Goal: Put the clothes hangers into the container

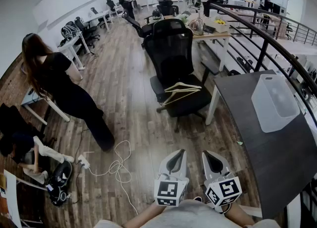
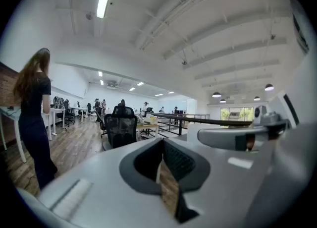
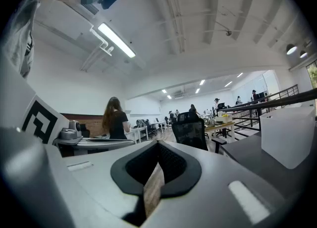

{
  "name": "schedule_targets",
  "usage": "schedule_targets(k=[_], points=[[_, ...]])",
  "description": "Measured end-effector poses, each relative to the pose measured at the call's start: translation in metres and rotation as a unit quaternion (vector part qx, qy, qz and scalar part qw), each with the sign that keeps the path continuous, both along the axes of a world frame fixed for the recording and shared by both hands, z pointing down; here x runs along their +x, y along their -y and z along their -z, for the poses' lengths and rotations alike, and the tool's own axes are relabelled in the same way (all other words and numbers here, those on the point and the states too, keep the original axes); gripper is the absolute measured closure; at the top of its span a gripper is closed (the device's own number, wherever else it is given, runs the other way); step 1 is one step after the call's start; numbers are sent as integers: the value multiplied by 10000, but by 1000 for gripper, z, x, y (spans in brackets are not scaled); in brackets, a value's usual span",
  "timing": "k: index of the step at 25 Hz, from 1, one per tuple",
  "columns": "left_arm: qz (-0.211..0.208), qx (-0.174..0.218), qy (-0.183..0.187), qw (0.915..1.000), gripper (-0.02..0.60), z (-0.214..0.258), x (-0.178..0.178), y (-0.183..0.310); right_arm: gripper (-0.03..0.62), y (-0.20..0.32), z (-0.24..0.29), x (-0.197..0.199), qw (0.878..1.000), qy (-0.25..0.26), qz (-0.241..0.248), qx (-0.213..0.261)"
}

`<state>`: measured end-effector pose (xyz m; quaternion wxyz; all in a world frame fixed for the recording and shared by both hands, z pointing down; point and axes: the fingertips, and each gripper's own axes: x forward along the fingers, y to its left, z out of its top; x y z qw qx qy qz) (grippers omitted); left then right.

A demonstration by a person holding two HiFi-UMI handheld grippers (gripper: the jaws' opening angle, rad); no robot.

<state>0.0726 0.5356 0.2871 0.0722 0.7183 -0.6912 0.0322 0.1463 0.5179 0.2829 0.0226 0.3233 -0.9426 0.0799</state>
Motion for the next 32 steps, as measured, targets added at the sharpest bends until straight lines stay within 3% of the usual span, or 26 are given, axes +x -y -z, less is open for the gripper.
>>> schedule_targets(k=[13, 22, 32], points=[[205, 33, -16, 9998, 571, 15, -13, -8, 594, -6, 15, -15, 9999, 125, 118, -1], [457, -110, 34, 9989, 571, 13, -46, -13, 594, -6, 23, -38, 9996, 267, 22, -79], [307, 16, -38, 9995, 571, 22, -73, -20, 595, -19, 24, -76, 9997, 215, 35, -130]])
